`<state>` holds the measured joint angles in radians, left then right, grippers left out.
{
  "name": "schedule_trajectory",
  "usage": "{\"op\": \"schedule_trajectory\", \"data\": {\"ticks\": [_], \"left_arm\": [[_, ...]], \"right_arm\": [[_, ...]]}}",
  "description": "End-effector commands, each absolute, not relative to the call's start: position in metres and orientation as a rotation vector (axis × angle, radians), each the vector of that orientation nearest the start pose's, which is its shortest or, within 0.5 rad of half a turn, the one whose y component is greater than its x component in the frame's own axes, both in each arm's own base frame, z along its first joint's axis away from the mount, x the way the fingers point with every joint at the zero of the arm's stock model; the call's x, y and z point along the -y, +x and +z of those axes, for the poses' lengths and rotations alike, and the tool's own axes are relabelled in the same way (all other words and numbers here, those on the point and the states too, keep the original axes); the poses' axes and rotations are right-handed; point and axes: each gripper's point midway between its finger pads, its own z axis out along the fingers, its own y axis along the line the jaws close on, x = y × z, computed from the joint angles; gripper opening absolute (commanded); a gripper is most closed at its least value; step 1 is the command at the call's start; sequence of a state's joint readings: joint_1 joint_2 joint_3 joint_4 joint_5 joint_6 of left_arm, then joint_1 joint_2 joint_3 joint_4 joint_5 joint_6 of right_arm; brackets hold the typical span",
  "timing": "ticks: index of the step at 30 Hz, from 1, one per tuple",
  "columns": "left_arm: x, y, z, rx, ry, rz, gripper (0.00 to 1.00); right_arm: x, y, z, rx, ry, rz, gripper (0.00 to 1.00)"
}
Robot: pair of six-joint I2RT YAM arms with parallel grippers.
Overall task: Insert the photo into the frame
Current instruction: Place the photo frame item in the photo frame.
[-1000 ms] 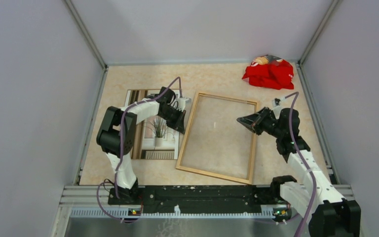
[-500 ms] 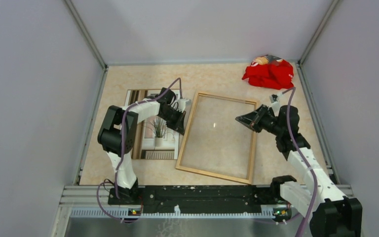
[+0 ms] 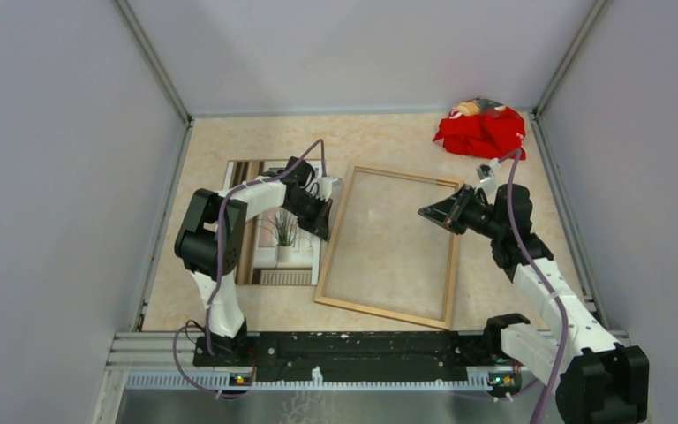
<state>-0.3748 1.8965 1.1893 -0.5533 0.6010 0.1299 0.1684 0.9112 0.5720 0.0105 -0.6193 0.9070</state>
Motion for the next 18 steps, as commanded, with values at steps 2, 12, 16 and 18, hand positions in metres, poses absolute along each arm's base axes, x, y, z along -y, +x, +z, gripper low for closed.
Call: {"op": "schedule_trajectory", "data": {"ticks": [2, 12, 16, 18], "left_arm": [[0.223, 0.302, 0.029, -2.639, 0.843, -0.916, 0.01], [0.223, 0.304, 0.03, -2.639, 0.845, -0.909, 0.01], [0.223, 0.304, 0.029, -2.641, 0.845, -0.908, 0.01], [0.222, 0.304, 0.029, -2.644, 0.845, -0.907, 0.0]], "right_arm": [[-0.174, 0.269, 0.223, -1.996, 0.255, 1.237, 0.0], [-0.153, 0.264, 0.212, -2.02, 0.295, 1.064, 0.0], [-0.147, 0.264, 0.198, -2.042, 0.318, 1.014, 0.0], [-0.145, 0.264, 0.188, -2.059, 0.333, 0.997, 0.0]]}}
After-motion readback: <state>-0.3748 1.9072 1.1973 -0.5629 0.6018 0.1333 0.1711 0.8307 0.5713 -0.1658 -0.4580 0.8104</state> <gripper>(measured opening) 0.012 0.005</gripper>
